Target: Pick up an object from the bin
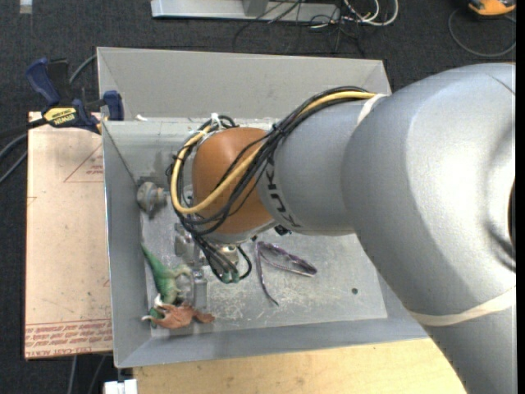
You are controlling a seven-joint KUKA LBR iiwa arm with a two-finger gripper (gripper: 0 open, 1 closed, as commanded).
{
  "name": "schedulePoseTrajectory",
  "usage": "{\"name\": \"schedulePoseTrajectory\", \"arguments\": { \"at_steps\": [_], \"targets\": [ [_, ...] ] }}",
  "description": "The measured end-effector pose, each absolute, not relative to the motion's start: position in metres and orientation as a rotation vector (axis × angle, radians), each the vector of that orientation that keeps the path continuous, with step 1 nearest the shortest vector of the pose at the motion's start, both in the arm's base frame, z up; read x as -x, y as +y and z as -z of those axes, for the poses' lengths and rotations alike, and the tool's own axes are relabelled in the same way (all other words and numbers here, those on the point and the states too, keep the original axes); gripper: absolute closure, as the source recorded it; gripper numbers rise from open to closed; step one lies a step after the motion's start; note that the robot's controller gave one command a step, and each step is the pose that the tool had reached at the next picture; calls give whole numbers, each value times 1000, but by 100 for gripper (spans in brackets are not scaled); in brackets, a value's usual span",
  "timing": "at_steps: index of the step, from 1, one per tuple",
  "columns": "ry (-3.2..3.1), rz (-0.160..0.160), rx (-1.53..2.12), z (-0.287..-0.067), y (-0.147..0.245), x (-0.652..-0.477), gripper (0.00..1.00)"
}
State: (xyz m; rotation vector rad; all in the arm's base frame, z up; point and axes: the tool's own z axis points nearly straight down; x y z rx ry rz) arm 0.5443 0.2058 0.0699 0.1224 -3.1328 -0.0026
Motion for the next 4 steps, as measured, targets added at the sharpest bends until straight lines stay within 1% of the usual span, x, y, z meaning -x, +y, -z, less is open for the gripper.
{"name": "schedulePoseTrajectory", "arguments": {
  "at_steps": [1, 2, 3, 4],
  "targets": [
    [-3146, 0, -57, -74, 230, -505, 0],
    [-3137, 11, -411, -77, 234, -505, 100],
    [-3137, 12, -411, -77, 234, -505, 100],
    [-3125, 8, -433, -181, 233, -493, 100]
  ]
}}
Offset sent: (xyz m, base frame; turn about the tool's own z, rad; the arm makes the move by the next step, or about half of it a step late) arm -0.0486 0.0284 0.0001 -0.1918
